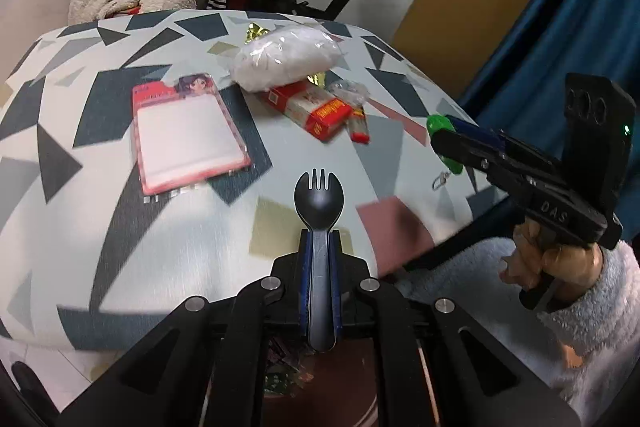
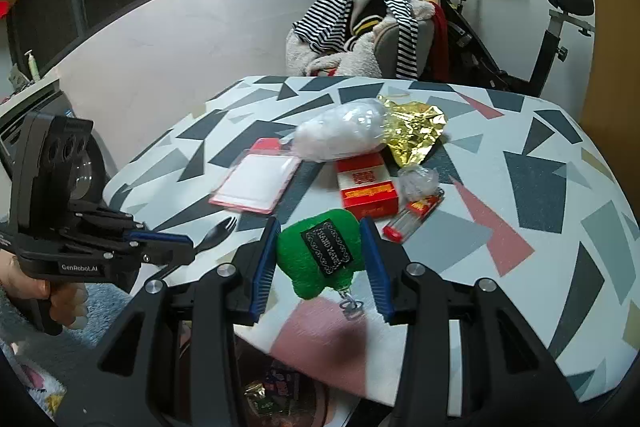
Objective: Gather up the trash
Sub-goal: 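Carry pouch and spork over the brown bin and open the left gripper, then open the right gripper over the brown bin to drop the green pouch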
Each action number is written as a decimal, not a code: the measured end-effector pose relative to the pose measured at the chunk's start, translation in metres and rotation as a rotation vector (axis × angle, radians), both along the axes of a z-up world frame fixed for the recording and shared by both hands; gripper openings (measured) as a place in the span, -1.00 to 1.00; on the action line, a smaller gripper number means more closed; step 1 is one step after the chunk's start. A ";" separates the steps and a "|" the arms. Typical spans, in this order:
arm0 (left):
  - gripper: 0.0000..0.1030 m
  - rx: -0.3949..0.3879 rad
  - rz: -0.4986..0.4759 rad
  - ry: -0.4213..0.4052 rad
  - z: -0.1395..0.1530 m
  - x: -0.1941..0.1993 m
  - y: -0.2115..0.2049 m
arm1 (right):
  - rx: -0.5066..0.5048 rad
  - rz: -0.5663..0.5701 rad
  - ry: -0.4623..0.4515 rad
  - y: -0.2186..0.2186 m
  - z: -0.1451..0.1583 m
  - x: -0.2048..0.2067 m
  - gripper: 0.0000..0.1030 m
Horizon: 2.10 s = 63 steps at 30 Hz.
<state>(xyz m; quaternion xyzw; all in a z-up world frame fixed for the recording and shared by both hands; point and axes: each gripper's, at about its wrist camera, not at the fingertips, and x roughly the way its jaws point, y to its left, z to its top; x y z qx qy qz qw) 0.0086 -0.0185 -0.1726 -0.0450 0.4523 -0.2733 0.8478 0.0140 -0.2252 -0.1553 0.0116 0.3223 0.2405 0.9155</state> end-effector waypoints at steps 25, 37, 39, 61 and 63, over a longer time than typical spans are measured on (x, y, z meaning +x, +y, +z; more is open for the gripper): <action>-0.12 0.057 -0.071 0.081 -0.065 -0.054 0.010 | -0.008 0.049 0.069 0.023 -0.029 -0.053 -0.17; 0.59 0.047 0.067 -0.063 -0.033 -0.062 0.045 | 0.001 0.066 0.115 0.028 -0.046 -0.057 -0.17; 0.75 0.047 0.085 -0.079 -0.029 -0.065 0.049 | 0.001 0.077 0.128 0.031 -0.051 -0.058 -0.17; 0.89 0.151 0.222 -0.181 -0.033 -0.084 0.064 | -0.115 0.247 0.330 0.091 -0.132 -0.065 -0.16; 0.89 0.157 0.229 -0.173 -0.036 -0.082 0.064 | -0.126 0.267 0.332 0.095 -0.134 -0.066 -0.16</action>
